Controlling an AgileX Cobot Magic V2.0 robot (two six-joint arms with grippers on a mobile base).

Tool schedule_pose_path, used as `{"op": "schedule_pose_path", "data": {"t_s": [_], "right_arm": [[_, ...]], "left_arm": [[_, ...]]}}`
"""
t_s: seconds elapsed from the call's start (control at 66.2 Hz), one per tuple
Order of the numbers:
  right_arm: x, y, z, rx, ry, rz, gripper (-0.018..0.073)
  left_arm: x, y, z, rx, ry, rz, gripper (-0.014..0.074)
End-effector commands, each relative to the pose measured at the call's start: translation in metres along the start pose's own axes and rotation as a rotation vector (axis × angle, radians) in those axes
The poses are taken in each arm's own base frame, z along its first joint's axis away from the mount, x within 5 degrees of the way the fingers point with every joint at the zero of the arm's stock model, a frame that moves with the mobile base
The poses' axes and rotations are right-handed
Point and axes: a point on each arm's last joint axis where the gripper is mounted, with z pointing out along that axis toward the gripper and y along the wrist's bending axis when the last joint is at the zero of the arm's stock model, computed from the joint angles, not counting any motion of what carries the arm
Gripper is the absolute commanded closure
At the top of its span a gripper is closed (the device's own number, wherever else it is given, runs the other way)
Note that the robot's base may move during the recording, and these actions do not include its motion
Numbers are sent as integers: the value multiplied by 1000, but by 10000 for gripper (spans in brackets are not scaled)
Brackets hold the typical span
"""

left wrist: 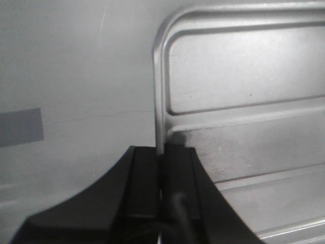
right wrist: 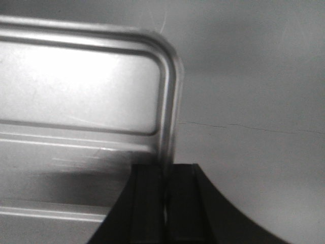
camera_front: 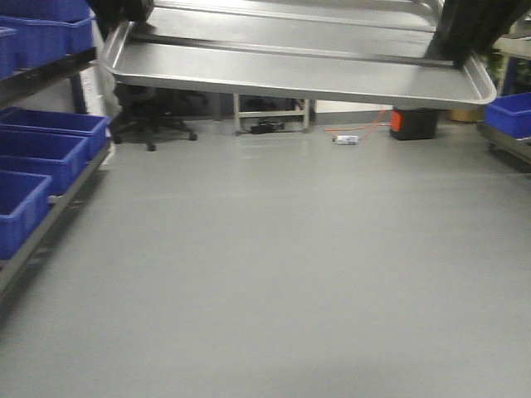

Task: Grab silver tray and place in blue box
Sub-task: 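Hold the silver tray in both grippers while the base turns away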

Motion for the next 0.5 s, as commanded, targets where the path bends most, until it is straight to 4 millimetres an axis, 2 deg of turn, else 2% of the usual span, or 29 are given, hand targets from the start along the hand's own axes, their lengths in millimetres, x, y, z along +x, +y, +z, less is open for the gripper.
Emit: {"op": "schedule_pose_path", "data": {"t_s": [0.0, 0.483], "right_arm": [[-11, -4, -21, 11, -112, -37, 501], [-11, -4, -21, 11, -112, -37, 501]], "left_arm": [[-6, 6, -23, -1, -81, 14, 693], [-6, 6, -23, -1, -81, 14, 693]]}}
